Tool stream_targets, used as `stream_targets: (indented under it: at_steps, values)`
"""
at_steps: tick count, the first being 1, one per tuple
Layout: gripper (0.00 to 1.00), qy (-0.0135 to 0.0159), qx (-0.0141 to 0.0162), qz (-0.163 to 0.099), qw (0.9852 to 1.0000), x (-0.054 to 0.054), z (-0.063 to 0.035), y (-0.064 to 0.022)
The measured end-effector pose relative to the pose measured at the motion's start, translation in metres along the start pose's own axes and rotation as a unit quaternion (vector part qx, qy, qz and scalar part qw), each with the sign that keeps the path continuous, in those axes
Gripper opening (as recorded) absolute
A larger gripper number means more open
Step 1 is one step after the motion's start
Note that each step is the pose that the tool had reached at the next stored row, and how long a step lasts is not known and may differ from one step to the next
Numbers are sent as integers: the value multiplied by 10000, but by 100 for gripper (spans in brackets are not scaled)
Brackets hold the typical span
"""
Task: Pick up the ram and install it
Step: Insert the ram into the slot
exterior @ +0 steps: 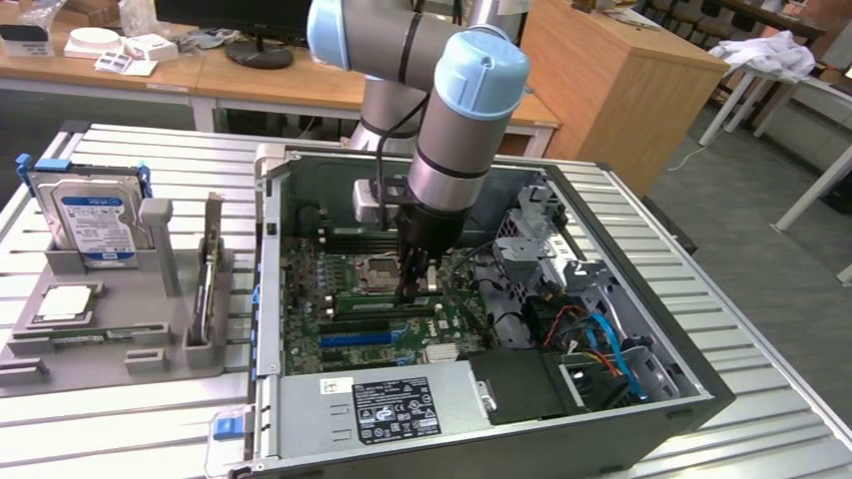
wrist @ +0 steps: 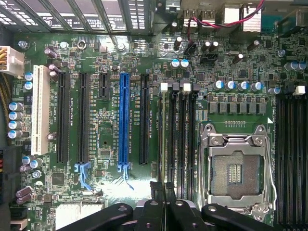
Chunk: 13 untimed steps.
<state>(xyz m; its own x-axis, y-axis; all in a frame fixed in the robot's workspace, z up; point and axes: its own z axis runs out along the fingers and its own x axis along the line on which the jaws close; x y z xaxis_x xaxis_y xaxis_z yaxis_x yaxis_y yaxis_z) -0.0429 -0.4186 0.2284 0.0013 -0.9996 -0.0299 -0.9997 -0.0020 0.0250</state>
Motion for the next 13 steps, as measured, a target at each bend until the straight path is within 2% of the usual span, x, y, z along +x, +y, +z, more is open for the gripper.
stream_targets:
  at_steps: [13]
  values:
    - [12,-2,2,35,10000,0,8,0]
